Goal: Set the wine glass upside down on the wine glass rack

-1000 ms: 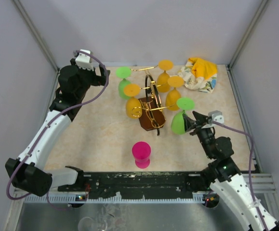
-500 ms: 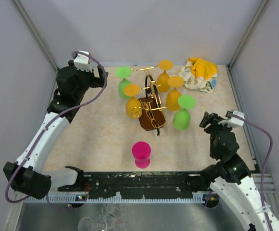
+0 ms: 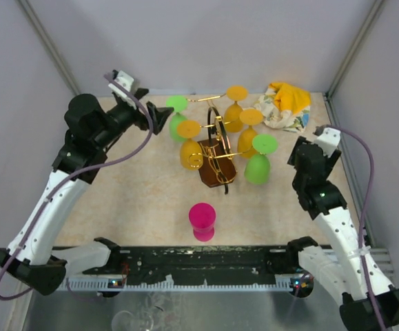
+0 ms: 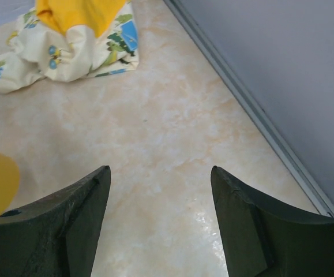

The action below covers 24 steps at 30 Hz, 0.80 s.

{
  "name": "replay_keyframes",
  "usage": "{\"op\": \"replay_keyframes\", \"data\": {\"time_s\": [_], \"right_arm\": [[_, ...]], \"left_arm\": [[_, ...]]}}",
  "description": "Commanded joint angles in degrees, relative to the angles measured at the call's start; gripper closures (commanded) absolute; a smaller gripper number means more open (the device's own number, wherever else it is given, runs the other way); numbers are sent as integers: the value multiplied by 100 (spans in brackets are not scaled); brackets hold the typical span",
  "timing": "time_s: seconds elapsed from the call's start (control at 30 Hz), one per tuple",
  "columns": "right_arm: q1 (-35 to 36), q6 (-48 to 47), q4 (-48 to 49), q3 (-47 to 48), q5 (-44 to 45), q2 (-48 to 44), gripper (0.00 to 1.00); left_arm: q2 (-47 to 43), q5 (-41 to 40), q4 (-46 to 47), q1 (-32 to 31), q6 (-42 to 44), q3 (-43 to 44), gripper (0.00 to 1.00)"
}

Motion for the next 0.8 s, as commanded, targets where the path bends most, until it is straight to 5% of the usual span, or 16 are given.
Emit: {"op": "replay_keyframes", "data": {"time_s": [0.0, 0.33, 0.77], "right_arm": [[-934, -247, -22, 627, -961, 132, 30], [-1156, -541, -39, 1132, -1177, 485, 29], [-1157, -461, -234, 1361, -1172, 462, 27]], "left_arm": [[-97, 97, -652, -922, 521, 194, 0], [-438, -709, -2131, -2517, 93, -250, 1], [-541, -1682, -3390, -3373, -1769, -1041, 5]]}}
